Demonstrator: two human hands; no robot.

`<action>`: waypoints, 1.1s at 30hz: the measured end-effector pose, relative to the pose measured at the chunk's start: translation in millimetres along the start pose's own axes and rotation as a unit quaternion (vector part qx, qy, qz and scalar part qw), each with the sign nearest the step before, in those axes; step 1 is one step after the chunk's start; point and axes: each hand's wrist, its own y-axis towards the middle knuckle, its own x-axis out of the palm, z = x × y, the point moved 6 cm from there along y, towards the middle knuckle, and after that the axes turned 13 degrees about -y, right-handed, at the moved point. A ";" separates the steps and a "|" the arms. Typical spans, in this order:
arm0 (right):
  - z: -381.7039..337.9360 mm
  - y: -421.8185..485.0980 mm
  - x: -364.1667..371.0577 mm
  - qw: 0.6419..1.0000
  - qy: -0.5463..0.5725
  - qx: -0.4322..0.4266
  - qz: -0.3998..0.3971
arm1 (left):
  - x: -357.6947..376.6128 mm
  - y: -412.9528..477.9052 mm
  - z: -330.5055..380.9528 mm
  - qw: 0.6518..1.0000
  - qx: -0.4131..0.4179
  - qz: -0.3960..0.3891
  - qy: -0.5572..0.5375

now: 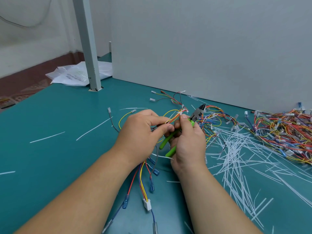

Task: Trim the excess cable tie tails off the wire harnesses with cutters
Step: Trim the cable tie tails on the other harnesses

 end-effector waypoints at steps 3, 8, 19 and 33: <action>-1.7 -1.3 0.2 0.999 -0.039 -0.022 0.002 | -8.3 1.8 -3.9 0.998 -0.003 0.058 0.019; -9.4 -11.1 12.2 0.978 -0.160 -0.111 -0.080 | -15.7 3.4 -13.8 0.995 -0.035 0.087 0.030; -11.3 -17.1 14.9 0.954 -0.242 -0.163 -0.073 | -18.0 2.4 -11.7 0.993 -0.045 0.104 0.044; -1.3 -7.5 11.5 0.989 -0.111 0.003 -0.099 | -7.3 1.6 -11.2 0.991 -0.068 0.061 -0.101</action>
